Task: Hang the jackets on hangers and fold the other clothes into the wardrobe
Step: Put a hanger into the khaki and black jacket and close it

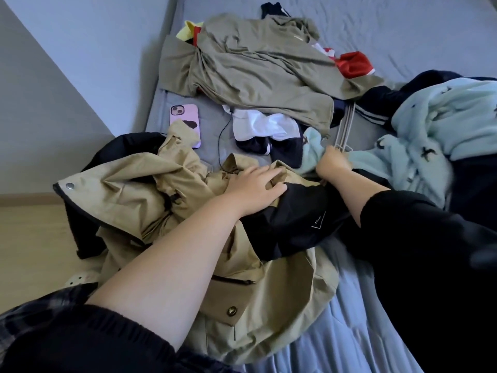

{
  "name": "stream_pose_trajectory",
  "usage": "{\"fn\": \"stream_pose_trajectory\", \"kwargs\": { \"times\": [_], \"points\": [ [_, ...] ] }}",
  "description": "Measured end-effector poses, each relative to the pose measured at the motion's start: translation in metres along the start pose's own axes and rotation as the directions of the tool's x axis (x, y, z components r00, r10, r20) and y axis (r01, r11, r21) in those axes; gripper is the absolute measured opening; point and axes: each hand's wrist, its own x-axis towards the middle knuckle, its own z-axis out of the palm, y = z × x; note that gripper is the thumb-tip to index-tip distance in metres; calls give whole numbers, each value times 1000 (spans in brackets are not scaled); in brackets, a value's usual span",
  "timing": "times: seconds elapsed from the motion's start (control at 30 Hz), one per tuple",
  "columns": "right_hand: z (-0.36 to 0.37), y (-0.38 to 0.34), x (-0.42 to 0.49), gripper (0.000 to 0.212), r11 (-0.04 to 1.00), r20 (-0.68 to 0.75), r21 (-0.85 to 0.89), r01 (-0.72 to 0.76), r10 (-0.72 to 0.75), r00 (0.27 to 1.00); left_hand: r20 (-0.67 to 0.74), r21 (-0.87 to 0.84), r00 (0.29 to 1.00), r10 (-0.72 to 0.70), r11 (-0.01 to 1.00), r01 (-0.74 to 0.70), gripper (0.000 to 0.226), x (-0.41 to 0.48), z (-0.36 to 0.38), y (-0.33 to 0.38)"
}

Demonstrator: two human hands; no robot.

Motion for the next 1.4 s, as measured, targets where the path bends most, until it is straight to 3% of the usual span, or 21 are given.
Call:
{"fn": "stream_pose_trajectory", "kwargs": {
  "times": [0.23, 0.4, 0.5, 0.6, 0.73, 0.8, 0.87, 0.9, 1.07, 1.23, 1.33, 1.4],
  "points": [
    [-27, -7, -8, 32, 984, -16, 135, -117, 120, 993, -8, -23, 1000, -19, 1000, 19, 56, -2, 3, -8],
    [-58, -24, -32, 30, 957, 115, 241, -163, 139, 984, -13, -60, 1000, -26, 998, 26, 54, -6, 1, -11],
    [-65, -31, -42, 30, 952, -22, 287, -107, 119, 993, -31, -78, 999, -8, 997, 6, 53, -10, -1, -9],
    [-65, -50, -48, 29, 992, -171, 121, 32, -11, 985, -63, -243, 998, -28, 970, 12, 46, -16, -6, -12],
    [-69, -84, -68, 13, 976, -291, -62, 210, -218, 931, -77, -629, 971, -224, 767, 127, 21, -20, -24, -29],
    [-66, -95, -74, 12, 948, -331, -164, 274, -314, 890, -16, -874, 936, -351, 460, 157, 19, -22, -38, -37],
    [-63, -106, -84, 9, 920, -344, -231, 316, -381, 858, 68, -980, 902, -427, 139, 140, 20, -27, -55, -47],
    [-62, -112, -88, 10, 919, -332, -213, 332, -388, 860, 86, -990, 896, -436, 65, 127, 22, -31, -63, -54],
    [-61, -137, -97, 19, 862, -69, 190, 470, -466, 882, 110, -992, 891, -440, 13, 129, 19, -57, -92, -92],
    [-53, -166, -124, 31, 615, 95, 608, 502, -684, 723, 122, -992, 843, -524, -59, 107, 20, -77, -103, -117],
    [-41, -171, -126, 23, 592, 145, 544, 595, -765, 628, 145, -989, 827, -544, -83, 120, 31, -80, -97, -125],
    [-32, -163, -116, 19, 633, 78, 399, 664, -745, 663, 149, -989, 829, -539, -69, 133, 34, -79, -91, -126]
  ]
}}
